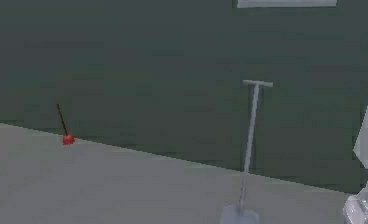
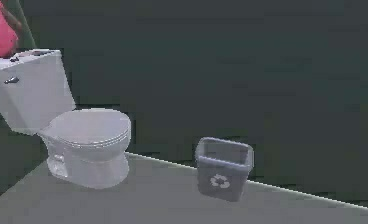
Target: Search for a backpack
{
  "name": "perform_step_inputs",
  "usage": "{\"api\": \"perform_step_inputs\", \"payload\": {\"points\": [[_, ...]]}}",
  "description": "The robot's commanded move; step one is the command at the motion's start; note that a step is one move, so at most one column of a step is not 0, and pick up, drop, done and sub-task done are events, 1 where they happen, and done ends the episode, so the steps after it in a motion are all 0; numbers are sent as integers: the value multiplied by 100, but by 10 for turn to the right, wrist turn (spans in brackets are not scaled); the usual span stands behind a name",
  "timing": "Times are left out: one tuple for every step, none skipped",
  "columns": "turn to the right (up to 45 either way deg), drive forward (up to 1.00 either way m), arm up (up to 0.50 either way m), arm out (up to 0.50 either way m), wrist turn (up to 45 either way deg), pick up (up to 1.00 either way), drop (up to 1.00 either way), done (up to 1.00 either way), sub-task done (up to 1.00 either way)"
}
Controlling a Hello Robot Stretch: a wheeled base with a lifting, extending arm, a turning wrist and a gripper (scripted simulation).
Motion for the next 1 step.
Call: {"api": "perform_step_inputs", "payload": {"points": [[-210,0,0,0,0,0,0,0,0]]}}
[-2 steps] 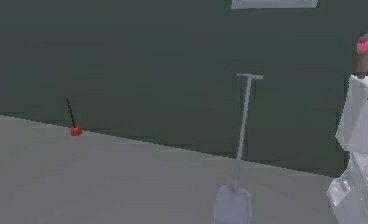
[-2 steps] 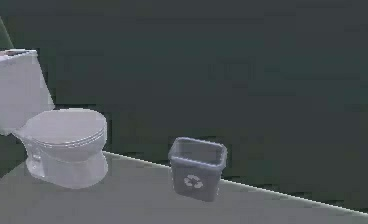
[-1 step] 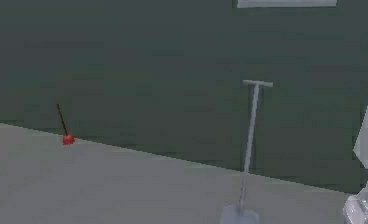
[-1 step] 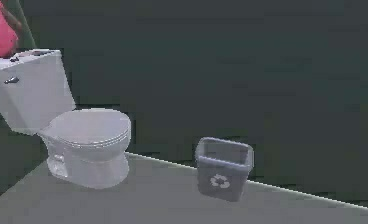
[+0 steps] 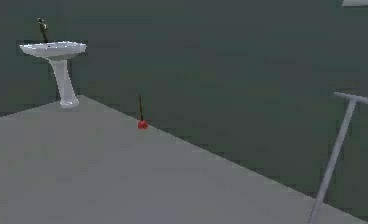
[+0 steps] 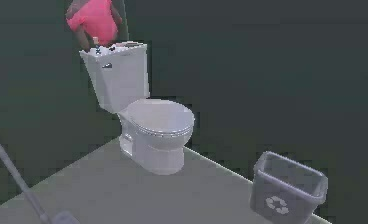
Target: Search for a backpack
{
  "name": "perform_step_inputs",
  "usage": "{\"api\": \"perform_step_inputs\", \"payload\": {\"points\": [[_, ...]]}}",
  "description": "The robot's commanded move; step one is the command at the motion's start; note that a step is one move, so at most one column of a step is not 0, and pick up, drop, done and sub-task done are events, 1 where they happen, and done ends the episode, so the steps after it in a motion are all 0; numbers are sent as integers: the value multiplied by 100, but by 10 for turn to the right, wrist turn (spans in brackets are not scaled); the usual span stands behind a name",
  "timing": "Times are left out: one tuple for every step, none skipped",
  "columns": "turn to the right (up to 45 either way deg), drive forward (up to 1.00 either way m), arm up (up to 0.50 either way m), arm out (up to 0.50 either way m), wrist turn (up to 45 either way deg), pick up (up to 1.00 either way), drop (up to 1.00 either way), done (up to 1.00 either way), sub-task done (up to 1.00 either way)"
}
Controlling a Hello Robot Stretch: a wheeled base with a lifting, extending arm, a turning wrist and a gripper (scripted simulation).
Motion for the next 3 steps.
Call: {"api": "perform_step_inputs", "payload": {"points": [[0,45,0,0,0,0,0,0,0],[-420,0,0,0,0,0,0,0,0],[0,100,0,0,0,0,0,0,0]]}}
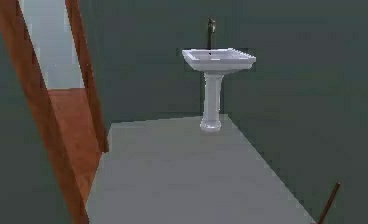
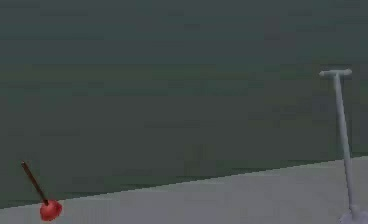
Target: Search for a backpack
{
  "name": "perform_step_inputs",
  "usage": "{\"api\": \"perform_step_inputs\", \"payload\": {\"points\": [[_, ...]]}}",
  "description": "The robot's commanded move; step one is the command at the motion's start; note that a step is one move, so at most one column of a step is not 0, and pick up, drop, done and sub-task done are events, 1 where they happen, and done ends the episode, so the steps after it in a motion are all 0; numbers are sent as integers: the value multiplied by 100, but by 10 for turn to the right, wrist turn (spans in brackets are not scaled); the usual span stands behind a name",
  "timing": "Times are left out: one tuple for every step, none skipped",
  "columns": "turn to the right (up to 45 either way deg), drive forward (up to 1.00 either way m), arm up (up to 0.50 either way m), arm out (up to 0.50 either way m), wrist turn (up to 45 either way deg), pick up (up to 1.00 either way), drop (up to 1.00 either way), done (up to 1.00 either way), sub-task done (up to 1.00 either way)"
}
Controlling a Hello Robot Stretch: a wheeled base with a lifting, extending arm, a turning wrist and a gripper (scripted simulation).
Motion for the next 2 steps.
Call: {"api": "perform_step_inputs", "payload": {"points": [[0,100,0,0,0,0,0,0,0],[-30,0,0,0,0,0,0,0,0]]}}
